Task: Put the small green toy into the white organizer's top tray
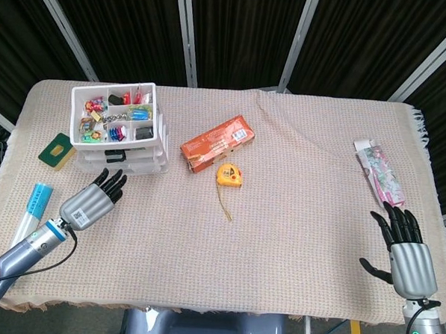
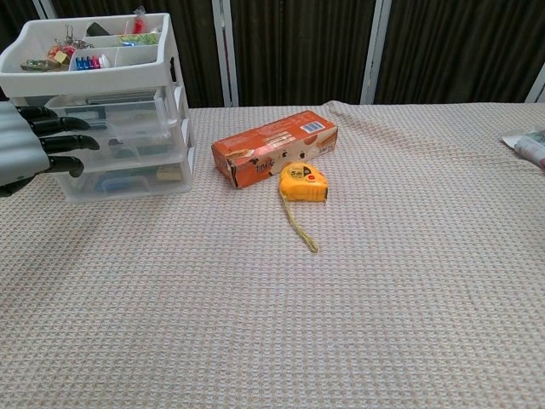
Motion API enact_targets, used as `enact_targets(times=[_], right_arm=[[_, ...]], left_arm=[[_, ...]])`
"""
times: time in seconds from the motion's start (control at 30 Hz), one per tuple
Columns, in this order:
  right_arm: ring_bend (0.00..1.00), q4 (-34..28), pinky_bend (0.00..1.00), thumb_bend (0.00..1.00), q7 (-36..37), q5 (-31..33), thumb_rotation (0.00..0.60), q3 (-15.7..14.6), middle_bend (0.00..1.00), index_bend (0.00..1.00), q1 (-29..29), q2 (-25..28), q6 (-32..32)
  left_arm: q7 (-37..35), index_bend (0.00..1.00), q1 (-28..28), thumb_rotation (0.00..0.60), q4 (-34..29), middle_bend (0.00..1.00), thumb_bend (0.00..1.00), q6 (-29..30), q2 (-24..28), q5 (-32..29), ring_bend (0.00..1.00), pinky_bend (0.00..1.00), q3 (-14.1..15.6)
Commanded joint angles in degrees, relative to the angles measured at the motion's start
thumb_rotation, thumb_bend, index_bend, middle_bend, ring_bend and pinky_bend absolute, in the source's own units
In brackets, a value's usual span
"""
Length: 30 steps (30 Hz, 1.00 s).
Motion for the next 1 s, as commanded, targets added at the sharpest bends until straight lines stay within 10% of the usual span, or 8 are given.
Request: enact_targets(times=[0.03,0.6,0.8,1.0], right_arm=[[0.00,0.0,0.00,0.01,0.0,0.0,0.600,0.0,0.00,0.14,0.0,0.0,0.0],[0.00,-0.2,0.00,0.01,0.1,-0.1,0.600,0.0,0.00,0.14,0.0,0.1,-0.1],[0.00,-0.3,0.00,0.01,0.0,0.4,0.600,0.1,0.00,0.14,0.1,0.0,-0.4],[0.00,-0.5,0.00,0.01,-0.3,0.4,0.600,0.2,0.00,0.14,0.1,0.0,-0.4]], left_arm=[[0.3,0.34,-0.1,0.600,0.4,0.13,1.00,-1.0,-0.9,-1.9,0.09,0.21,-1.2],[-0.7,0.28,2.1,0.600,-1.7,0.08,1.00,-2.0,-0.7,-10.8,0.07,0.19,-4.5],[-12.1,0.21,6.9,0.600,-11.8,0.03,0.39,4.7,3.5,-8.6,0.05,0.16,-1.7],[-26.1,0.00,14.6,0.600,-19.4,0.00,0.11,15.6,6.2,-7.7,0.00,0.00,1.2]])
